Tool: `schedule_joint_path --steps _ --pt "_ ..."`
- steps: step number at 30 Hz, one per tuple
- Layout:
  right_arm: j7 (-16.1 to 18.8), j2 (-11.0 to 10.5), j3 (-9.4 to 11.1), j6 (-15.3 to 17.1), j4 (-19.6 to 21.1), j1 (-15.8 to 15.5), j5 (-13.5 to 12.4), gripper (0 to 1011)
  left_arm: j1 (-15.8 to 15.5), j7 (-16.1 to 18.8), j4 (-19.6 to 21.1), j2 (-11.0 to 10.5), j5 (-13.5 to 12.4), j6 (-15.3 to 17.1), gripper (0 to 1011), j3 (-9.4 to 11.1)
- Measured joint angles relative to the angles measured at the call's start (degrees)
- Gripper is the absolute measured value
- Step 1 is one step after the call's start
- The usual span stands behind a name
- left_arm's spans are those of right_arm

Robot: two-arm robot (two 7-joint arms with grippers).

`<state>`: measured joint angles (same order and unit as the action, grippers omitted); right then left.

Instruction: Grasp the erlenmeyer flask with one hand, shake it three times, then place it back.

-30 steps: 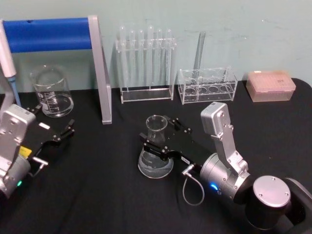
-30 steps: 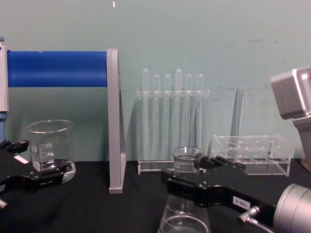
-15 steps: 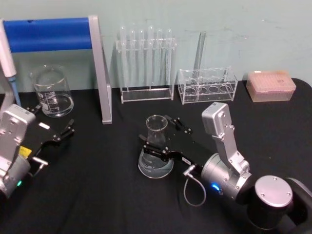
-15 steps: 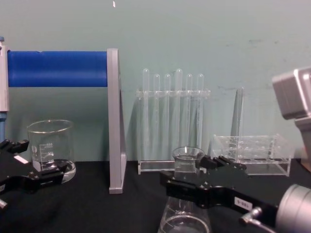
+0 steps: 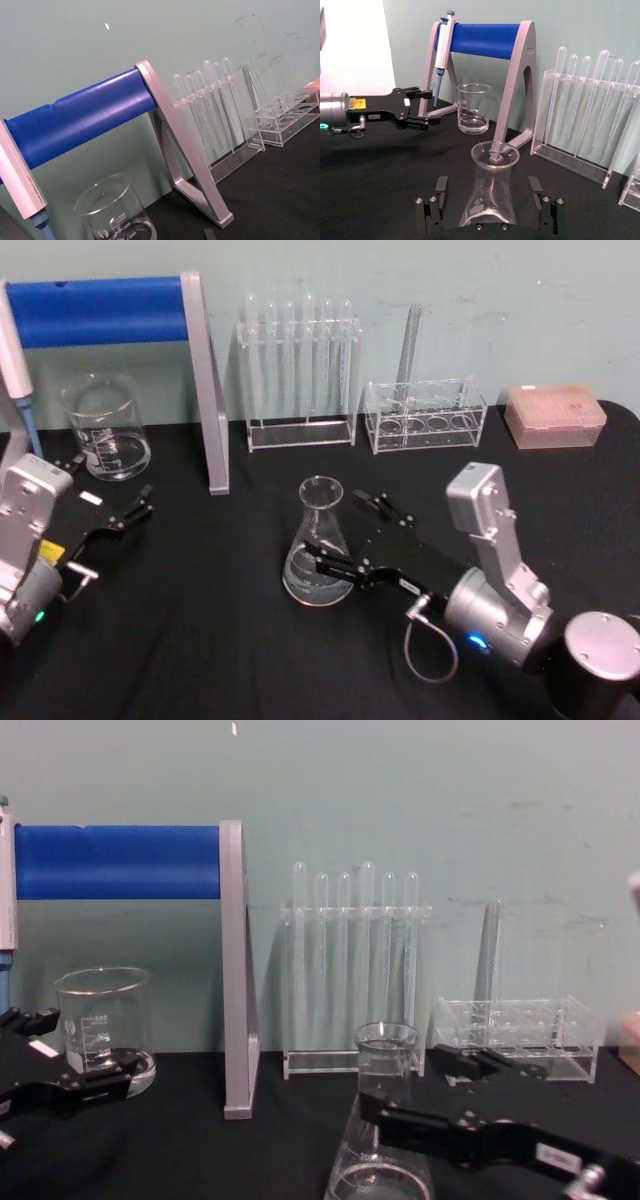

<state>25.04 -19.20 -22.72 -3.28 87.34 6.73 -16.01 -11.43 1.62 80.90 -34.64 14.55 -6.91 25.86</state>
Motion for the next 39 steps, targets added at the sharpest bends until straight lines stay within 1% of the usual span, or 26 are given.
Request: schedule_joint_path --steps 3,5,6,9,12,15,18,19,21,22,25,26,28,29,30,31,32,34,38,39 --pt "0.37 -1.08 0.41 0.29 1.24 -0.99 -0.75 1000 0.0 0.0 0.0 0.0 0.0 0.0 1001 0.0" --pt "0.53 -2.51 0.99 0.68 2.86 -2.39 -1.59 1000 0.0 0.0 0.0 0.0 0.0 0.0 1001 0.0" --pt "0.53 -2.51 0.99 0.68 2.86 -2.39 -1.59 1000 0.0 0.0 0.0 0.0 0.0 0.0 1001 0.0" --pt "0.56 -4.29 2.02 0.93 4.75 -4.24 -2.62 1000 0.0 0.0 0.0 0.0 0.0 0.0 1001 0.0" --pt "0.45 -5.44 2.85 0.93 5.89 -5.42 -3.18 1000 0.0 0.0 0.0 0.0 0.0 0.0 1001 0.0" --pt "-0.14 -5.99 3.56 0.88 6.47 -6.06 -3.38 1000 0.0 0.0 0.0 0.0 0.0 0.0 1001 0.0" --pt "-1.65 -6.18 4.55 0.69 6.67 -6.49 -3.17 1000 0.0 0.0 0.0 0.0 0.0 0.0 1001 0.0" --pt "-2.81 -6.03 5.1 0.52 6.57 -6.52 -2.64 1000 0.0 0.0 0.0 0.0 0.0 0.0 1001 0.0" --pt "-3.96 -5.67 5.55 0.4 6.25 -6.44 -2.01 1000 0.0 0.0 0.0 0.0 0.0 0.0 1001 0.0" --pt "-5.59 -5.1 6.05 0.31 5.86 -6.28 -1.0 1000 0.0 0.0 0.0 0.0 0.0 0.0 1001 0.0" --pt "-8.16 -3.97 6.76 0.15 5.04 -5.85 0.86 1000 0.0 0.0 0.0 0.0 0.0 0.0 1001 0.0" --pt "-10.06 -3.1 7.11 0.0 4.21 -5.38 2.29 1000 0.0 0.0 0.0 0.0 0.0 0.0 1001 0.0" --pt "-12.45 -1.92 7.44 -0.29 2.98 -4.64 4.27 1000 0.0 0.0 0.0 0.0 0.0 0.0 1001 0.0" --pt "-13.32 -1.49 7.53 -0.43 2.49 -4.34 4.99 1000 0.0 0.0 0.0 0.0 0.0 0.0 1001 0.0" --pt "-14.87 -0.58 7.67 -0.73 1.31 -3.67 6.38 1000 0.0 0.0 0.0 0.0 0.0 0.0 1001 0.0" --pt "-14.87 -0.58 7.67 -0.73 1.31 -3.67 6.38 1000 0.0 0.0 0.0 0.0 0.0 0.0 1001 0.0" --pt "-16.34 0.3 7.73 -1.13 0.19 -2.97 7.74 1000 0.0 0.0 0.0 0.0 0.0 0.0 1001 0.0" --pt "-18.03 1.35 7.78 -1.7 -1.4 -2.08 9.41 1000 0.0 0.0 0.0 0.0 0.0 0.0 1001 0.0" --pt "-20.44 3.03 7.62 -2.86 -4.23 -0.6 12.3 1000 0.0 0.0 0.0 0.0 0.0 0.0 1001 0.0" --pt "-21.32 3.62 7.51 -3.29 -5.33 -0.12 13.48 1000 0.0 0.0 0.0 0.0 0.0 0.0 1001 0.0"
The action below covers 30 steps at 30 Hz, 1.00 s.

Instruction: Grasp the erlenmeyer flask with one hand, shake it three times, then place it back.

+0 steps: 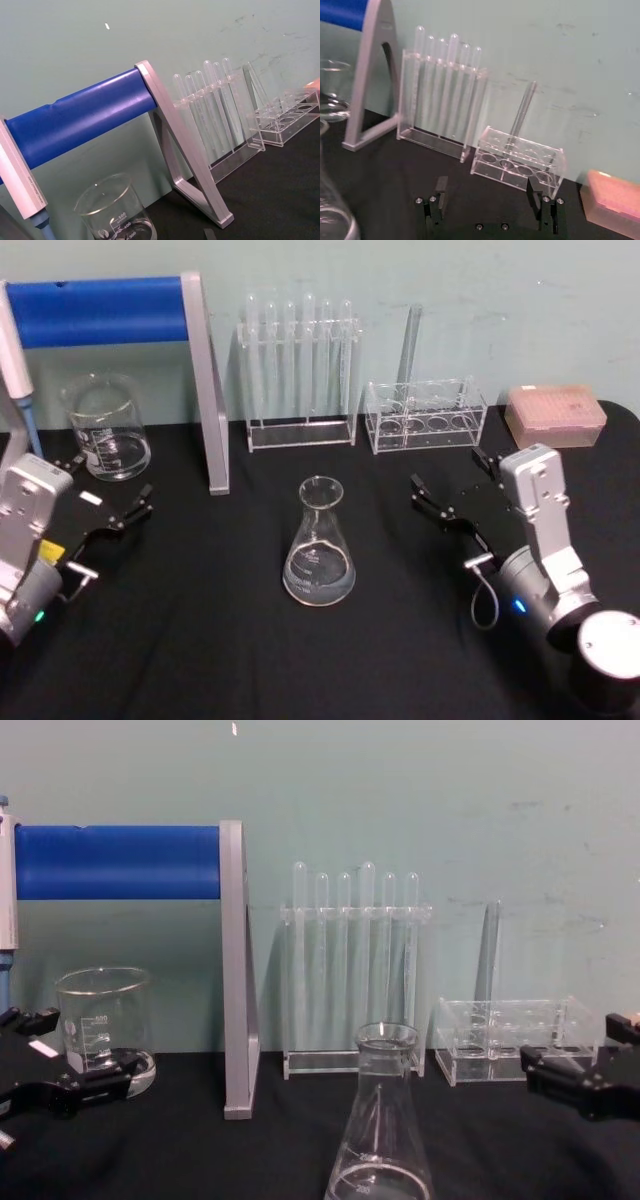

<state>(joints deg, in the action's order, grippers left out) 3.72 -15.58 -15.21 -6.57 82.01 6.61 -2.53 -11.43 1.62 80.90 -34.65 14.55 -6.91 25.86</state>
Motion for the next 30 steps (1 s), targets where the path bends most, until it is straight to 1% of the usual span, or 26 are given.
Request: schedule_joint_path --steps 3,5,11,30 --pt "-0.99 0.7 -0.12 -0.45 -1.17 0.47 1.32 1000 0.0 0.0 0.0 0.0 0.0 0.0 1001 0.0" --pt "-1.86 1.34 -0.22 -0.82 -2.21 0.85 2.66 1000 0.0 0.0 0.0 0.0 0.0 0.0 1001 0.0" --pt "-2.82 2.5 -0.14 -1.17 -3.61 1.32 4.64 1000 0.0 0.0 0.0 0.0 0.0 0.0 1001 0.0" --pt "-2.88 2.39 -0.19 -1.21 -3.53 1.34 4.57 1000 0.0 0.0 0.0 0.0 0.0 0.0 1001 0.0"
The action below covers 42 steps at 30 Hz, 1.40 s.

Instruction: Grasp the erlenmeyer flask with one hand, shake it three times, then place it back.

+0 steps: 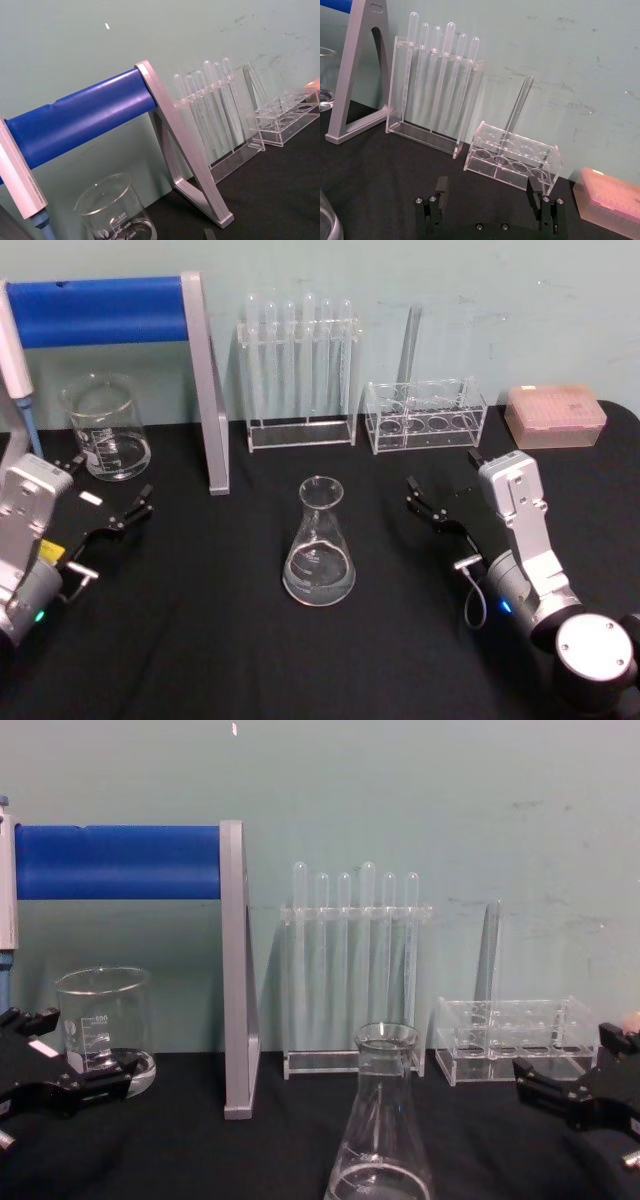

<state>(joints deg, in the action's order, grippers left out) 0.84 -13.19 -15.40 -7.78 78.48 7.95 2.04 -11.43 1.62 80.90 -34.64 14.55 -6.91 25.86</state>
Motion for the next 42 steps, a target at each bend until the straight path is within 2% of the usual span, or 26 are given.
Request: schedule_joint_path --steps 42 --pt "0.01 -0.05 0.0 0.01 0.06 0.0 -0.12 1000 0.0 0.0 0.0 0.0 0.0 0.0 1001 0.0"
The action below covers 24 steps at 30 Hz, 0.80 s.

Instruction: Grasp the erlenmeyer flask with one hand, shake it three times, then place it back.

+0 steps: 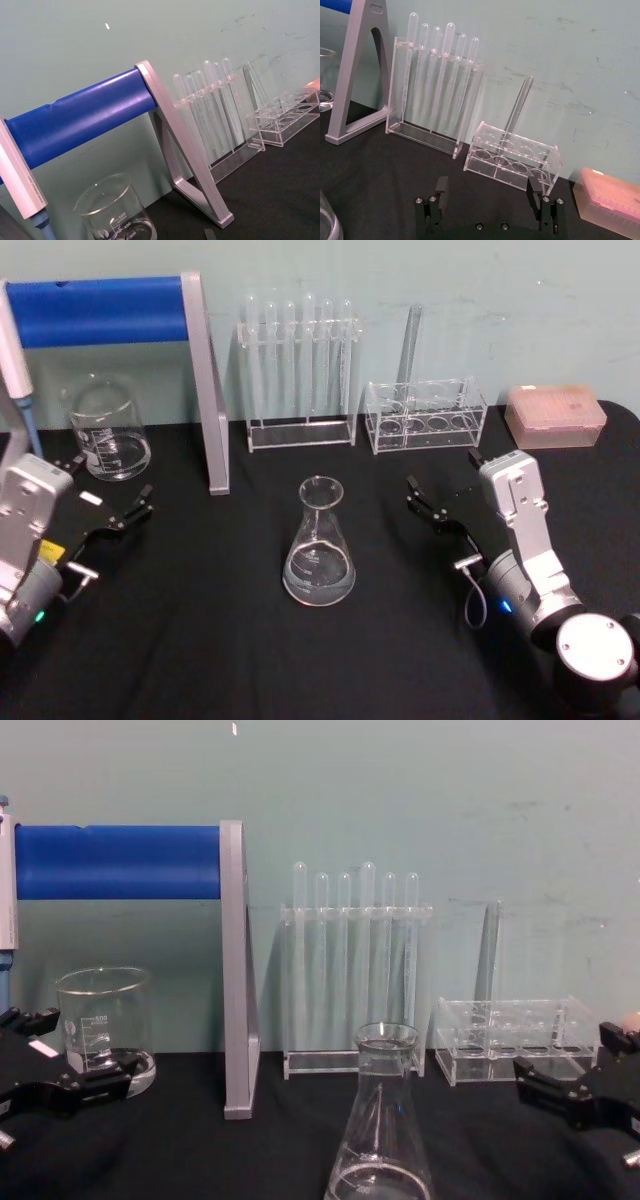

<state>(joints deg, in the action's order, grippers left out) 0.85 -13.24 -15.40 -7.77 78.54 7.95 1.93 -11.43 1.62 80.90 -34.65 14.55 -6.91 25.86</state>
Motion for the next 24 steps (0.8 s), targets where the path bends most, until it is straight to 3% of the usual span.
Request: schedule_joint_path --steps 24 --pt "0.0 0.0 0.0 0.0 0.0 0.0 0.0 1000 0.0 0.0 0.0 0.0 0.0 0.0 1001 0.0"
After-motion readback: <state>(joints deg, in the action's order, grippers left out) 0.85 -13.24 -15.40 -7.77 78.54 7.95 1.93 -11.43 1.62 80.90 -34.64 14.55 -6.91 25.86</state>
